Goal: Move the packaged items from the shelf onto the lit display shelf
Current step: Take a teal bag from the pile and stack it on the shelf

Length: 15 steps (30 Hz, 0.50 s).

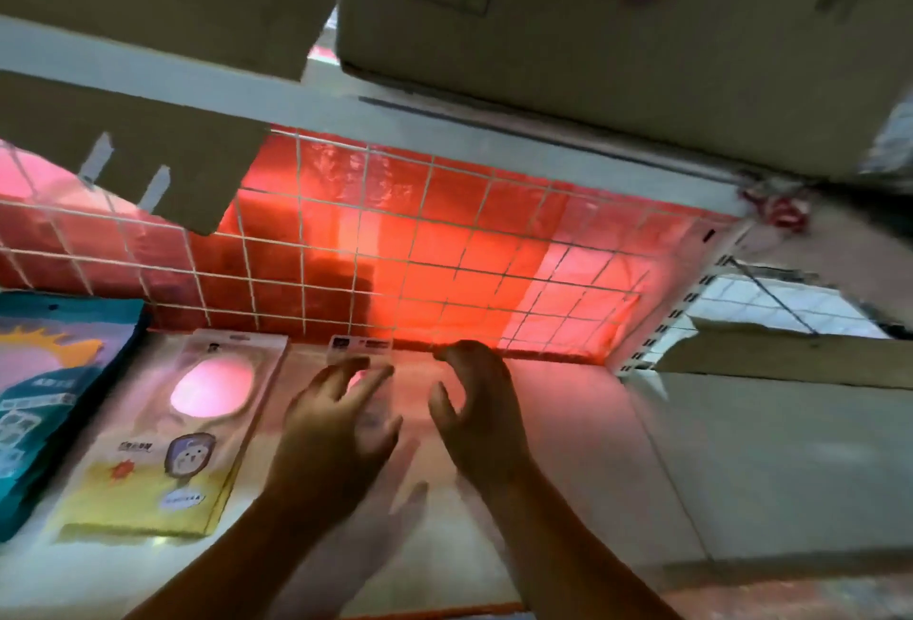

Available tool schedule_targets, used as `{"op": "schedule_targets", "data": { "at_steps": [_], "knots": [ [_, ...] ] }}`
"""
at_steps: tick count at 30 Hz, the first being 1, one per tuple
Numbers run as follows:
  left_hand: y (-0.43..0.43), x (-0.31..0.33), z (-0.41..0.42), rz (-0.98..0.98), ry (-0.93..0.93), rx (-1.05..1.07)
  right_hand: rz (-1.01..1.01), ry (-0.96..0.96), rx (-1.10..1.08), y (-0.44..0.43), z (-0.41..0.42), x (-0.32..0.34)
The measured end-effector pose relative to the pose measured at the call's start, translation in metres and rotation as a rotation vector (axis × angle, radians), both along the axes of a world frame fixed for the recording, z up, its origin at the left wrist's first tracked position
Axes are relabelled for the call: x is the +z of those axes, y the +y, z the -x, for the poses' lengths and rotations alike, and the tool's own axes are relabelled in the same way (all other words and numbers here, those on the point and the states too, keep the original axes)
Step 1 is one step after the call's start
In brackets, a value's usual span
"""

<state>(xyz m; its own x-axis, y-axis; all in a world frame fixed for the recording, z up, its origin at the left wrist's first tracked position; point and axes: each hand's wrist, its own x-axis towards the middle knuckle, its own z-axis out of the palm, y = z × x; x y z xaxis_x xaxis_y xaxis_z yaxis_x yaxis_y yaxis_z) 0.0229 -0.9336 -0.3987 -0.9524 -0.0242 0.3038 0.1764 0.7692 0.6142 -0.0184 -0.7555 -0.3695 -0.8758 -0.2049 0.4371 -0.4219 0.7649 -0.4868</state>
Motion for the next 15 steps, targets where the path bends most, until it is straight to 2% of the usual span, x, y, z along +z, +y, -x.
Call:
{"op": "schedule_targets", "data": {
  "at_steps": [3,7,11,15],
  "knots": [
    [0.037,0.058,0.015,-0.075,0.095,-0.154,0.045,0.107,-0.07,0.035,-0.007,0.055],
    [0.103,0.15,0.018,-0.161,0.323,-0.397,0.132,0.268,-0.183,0.091,-0.042,0.149],
    [0.17,0.228,-0.008,-0.224,0.455,-0.59,0.092,0.439,-0.331,0.151,-0.103,0.239],
    [0.238,0.29,-0.048,-0.25,0.514,-0.744,0.044,0.46,-0.503,0.226,-0.182,0.309]
  ]
}}
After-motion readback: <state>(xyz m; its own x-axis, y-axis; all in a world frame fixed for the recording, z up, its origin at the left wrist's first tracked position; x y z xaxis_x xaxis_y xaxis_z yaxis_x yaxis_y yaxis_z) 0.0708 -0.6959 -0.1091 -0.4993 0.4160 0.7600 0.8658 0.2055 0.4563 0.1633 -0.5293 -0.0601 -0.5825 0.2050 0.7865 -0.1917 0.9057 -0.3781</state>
